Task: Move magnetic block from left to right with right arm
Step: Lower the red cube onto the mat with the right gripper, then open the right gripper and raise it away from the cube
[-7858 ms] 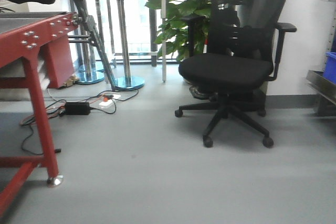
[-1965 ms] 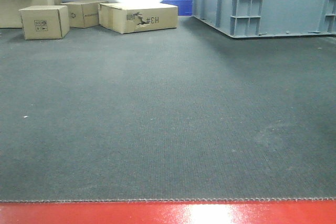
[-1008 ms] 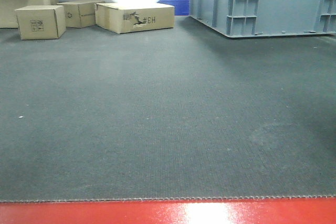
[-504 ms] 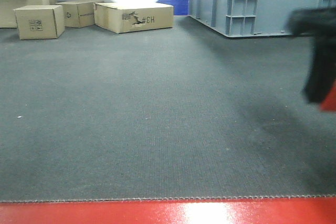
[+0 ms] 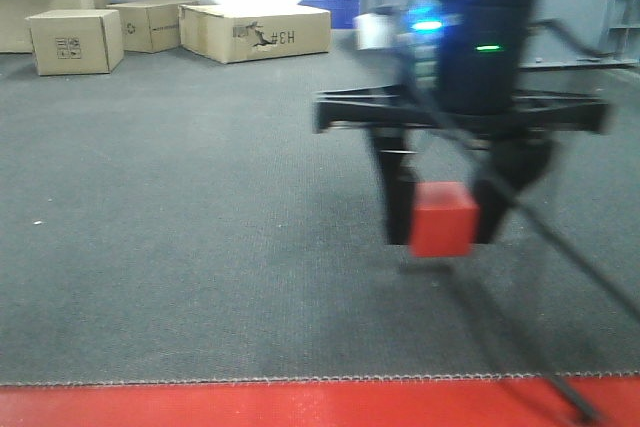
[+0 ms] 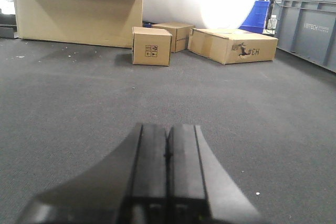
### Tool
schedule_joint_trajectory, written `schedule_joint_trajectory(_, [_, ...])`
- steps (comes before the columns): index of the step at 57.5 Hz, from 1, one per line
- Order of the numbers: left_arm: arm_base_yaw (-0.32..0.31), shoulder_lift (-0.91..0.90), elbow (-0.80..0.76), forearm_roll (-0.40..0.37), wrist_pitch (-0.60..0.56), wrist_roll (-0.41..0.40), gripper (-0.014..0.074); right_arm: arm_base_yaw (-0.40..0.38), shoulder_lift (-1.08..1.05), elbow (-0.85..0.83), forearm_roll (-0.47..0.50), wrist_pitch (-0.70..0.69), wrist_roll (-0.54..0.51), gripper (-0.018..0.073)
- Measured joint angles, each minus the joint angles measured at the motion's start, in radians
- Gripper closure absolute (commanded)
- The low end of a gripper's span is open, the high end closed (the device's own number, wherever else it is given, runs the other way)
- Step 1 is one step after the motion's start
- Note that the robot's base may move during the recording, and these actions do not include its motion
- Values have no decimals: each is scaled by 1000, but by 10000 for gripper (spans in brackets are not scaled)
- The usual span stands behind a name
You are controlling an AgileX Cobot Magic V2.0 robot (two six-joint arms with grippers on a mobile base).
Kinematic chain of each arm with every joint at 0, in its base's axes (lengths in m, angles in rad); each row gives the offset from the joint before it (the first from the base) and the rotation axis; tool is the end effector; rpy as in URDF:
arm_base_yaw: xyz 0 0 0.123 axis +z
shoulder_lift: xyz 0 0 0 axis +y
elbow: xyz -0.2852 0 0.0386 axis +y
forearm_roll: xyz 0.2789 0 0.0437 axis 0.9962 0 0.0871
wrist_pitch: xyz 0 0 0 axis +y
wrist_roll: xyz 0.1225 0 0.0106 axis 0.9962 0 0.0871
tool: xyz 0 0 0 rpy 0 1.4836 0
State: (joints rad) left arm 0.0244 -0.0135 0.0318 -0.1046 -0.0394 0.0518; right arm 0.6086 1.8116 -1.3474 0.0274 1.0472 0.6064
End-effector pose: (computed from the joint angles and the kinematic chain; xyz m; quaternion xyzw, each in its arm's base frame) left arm 0.1162 0.0033 0.2095 -0.0273 0.6673 -0.0092 0.7442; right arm 0.3202 0.2267 0.1834 0.0049 0.9972 0.0519 0.0531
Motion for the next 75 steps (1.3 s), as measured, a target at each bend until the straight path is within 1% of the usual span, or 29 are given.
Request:
schedule_joint_trajectory(8, [0, 0, 0, 0, 0, 0, 722, 23, 88, -121, 8, 51, 2, 328])
schedule_joint_trajectory(17, [0, 0, 0, 0, 0, 0, 722, 41, 143, -201, 31, 73, 5, 319])
schedule_joint_trajectory(21, [0, 0, 0, 0, 0, 0, 722, 45, 156, -212, 35, 74, 5, 260])
schedule_joint_trajectory(29, [0, 0, 0, 0, 0, 0, 722, 46, 160, -214, 35, 78, 5, 50])
schedule_joint_trajectory(32, [0, 0, 0, 0, 0, 0, 722, 46, 160, -214, 35, 78, 5, -6])
schedule_joint_trajectory(35, [0, 0, 0, 0, 0, 0, 722, 46, 160, -214, 35, 78, 5, -35])
schedule_joint_trajectory(48, [0, 0, 0, 0, 0, 0, 722, 46, 157, -214, 35, 81, 5, -40])
schedule_joint_trajectory(57, [0, 0, 0, 0, 0, 0, 722, 46, 124, -214, 19, 81, -20, -40])
schedule_joint_trajectory(64, [0, 0, 0, 0, 0, 0, 722, 46, 71, -212, -14, 81, -63, -40])
schedule_joint_trajectory(69, [0, 0, 0, 0, 0, 0, 722, 44, 24, -183, -27, 67, -94, -40])
schedule_joint_trajectory(75, [0, 0, 0, 0, 0, 0, 722, 32, -57, -105, -37, 18, -124, -36])
